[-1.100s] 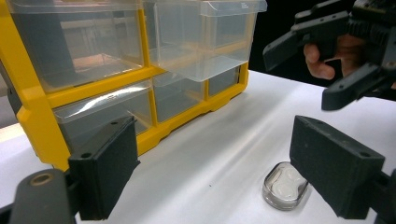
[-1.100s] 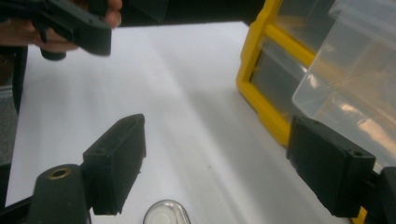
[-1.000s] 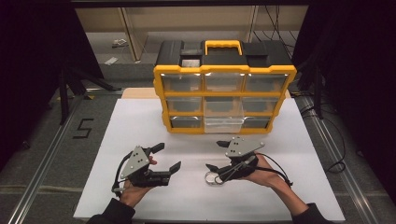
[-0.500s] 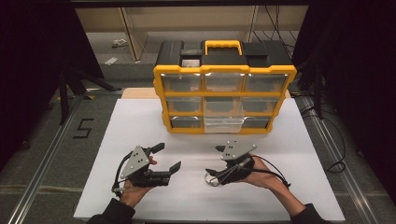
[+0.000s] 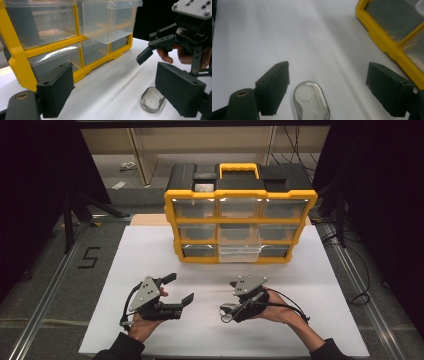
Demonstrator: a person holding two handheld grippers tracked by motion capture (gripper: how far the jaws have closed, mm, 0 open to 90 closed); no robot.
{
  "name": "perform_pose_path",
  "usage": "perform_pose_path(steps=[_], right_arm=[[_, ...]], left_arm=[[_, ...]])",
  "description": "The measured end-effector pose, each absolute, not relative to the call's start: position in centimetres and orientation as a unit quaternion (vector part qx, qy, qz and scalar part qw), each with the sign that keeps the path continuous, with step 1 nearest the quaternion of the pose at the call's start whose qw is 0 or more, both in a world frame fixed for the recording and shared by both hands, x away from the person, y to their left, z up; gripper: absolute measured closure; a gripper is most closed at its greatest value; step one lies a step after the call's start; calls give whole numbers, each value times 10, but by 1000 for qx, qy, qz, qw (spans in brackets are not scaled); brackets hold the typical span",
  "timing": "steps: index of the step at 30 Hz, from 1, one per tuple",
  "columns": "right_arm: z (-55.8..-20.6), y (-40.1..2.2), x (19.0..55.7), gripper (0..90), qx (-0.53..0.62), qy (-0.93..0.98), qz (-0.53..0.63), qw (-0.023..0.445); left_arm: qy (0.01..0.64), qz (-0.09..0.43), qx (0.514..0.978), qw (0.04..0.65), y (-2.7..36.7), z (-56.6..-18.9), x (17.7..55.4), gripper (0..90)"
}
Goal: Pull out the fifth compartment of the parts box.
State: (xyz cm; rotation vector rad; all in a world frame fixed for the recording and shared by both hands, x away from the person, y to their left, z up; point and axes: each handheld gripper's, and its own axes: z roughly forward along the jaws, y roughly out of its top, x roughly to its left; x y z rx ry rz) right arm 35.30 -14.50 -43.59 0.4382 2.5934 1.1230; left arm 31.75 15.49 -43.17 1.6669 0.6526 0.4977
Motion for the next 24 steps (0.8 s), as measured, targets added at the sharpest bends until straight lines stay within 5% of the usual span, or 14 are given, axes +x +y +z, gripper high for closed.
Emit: perform_pose_path(steps=[24], right_arm=[[-458, -143, 358, 205, 141, 931, 324, 95]], left_arm=[[285, 211, 720, 597, 153, -432, 321, 149]])
